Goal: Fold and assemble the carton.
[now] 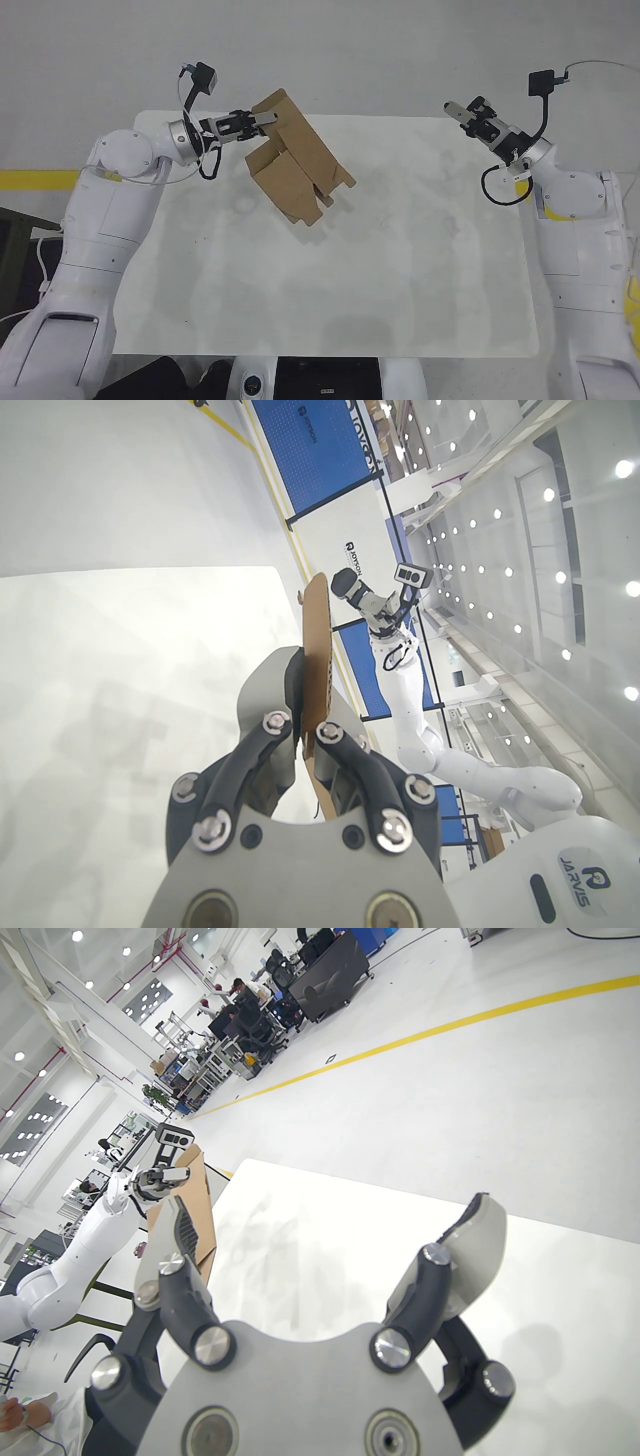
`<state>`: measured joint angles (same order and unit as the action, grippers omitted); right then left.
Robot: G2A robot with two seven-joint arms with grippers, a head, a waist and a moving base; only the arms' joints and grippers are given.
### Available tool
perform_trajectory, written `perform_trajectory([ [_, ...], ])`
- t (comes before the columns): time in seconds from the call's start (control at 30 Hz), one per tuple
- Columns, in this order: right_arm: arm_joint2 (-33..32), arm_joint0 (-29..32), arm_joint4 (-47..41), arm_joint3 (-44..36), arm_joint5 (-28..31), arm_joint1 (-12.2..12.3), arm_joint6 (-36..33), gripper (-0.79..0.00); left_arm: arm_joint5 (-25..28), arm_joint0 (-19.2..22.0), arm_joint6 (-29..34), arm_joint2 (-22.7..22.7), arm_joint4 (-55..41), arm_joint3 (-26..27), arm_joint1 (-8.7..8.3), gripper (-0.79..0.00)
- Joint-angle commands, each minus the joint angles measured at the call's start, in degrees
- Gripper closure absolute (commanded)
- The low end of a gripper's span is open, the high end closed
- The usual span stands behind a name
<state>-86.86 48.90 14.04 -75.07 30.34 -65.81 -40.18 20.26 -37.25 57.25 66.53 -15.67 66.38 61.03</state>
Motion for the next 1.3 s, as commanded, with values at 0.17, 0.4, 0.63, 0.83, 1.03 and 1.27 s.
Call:
perform_trajectory([
  [0.17, 0.0, 0.0, 0.0, 0.0, 0.0, 0.0, 0.0, -0.785, 0.3, -0.5, 0.8, -1.1, 1.0, 1.0, 0.11, 0.0],
  [0.4, 0.0, 0.0, 0.0, 0.0, 0.0, 0.0, 0.0, -0.785, 0.3, -0.5, 0.8, -1.1, 1.0, 1.0, 0.11, 0.0],
  [0.63, 0.0, 0.2, -0.2, 0.0, -0.1, 0.0, 0.2, -0.785, 0.3, -0.5, 0.8, -1.1, 1.0, 1.0, 0.11, 0.0],
  [0.83, 3.1, -1.1, -8.6, 2.4, -0.6, -0.1, -7.4, -0.785, 0.3, -2.2, 0.0, 0.0, 2.0, 3.0, -0.3, 0.0],
  [1.03, 8.7, -6.3, -17.7, 9.6, 0.9, -0.7, -18.8, -0.785, 0.6, -2.8, 2.8, -0.2, 1.1, 4.3, -0.43, 0.0],
  [1.27, 16.1, -12.0, -24.9, 17.9, 3.5, -2.1, -28.5, -0.785, -0.5, -2.5, 7.2, -1.9, -0.2, 4.6, -0.24, 0.0],
])
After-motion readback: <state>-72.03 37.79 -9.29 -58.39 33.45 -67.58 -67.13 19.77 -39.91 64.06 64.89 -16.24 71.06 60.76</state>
